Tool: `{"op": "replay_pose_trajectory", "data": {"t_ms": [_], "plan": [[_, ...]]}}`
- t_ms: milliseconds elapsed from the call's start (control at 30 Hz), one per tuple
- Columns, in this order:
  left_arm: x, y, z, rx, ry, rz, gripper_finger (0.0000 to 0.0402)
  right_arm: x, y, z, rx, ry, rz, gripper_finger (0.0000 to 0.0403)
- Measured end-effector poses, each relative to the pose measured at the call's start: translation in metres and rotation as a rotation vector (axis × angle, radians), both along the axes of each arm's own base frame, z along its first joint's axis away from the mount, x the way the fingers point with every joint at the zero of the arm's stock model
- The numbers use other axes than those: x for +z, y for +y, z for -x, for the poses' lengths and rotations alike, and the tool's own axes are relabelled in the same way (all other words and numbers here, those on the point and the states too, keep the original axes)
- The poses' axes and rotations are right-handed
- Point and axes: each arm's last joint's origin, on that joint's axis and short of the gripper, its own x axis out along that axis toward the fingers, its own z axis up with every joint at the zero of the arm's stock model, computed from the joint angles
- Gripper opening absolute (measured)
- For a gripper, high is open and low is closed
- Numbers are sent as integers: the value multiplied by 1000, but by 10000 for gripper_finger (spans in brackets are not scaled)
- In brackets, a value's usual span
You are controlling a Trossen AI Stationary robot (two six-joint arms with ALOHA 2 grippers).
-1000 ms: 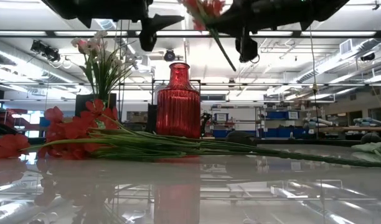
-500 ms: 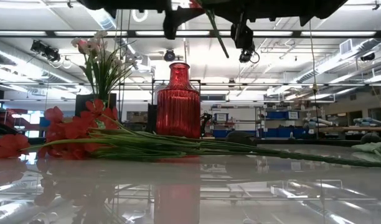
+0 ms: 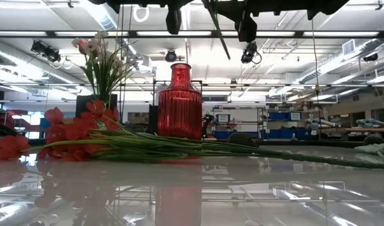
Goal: Sort flowers into vase by color
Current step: Put the top red flowers into the red flower vase
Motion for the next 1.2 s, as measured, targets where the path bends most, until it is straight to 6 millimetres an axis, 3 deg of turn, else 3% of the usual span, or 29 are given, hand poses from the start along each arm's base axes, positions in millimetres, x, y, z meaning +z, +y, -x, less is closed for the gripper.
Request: {"op": "replay_pose_trajectory", "data": {"t_ms": [167,367,700,900,1200], "plan": [[3,-1,4,22,8,-7,13,7,1,5,-4,-25,31,168],[11,-2,21,72,45,-102,12,27,5,28,-11,-40,66,185],[17,-9,37,40,82,-378,21,56,5,88,7,-10,195,150],[14,-9,38,35,108,-382,25,67,3,119,-24,-27,230,114],[21,-14,40,30,51,-369,12,79,-1,154,-50,-80,226,115]]}}
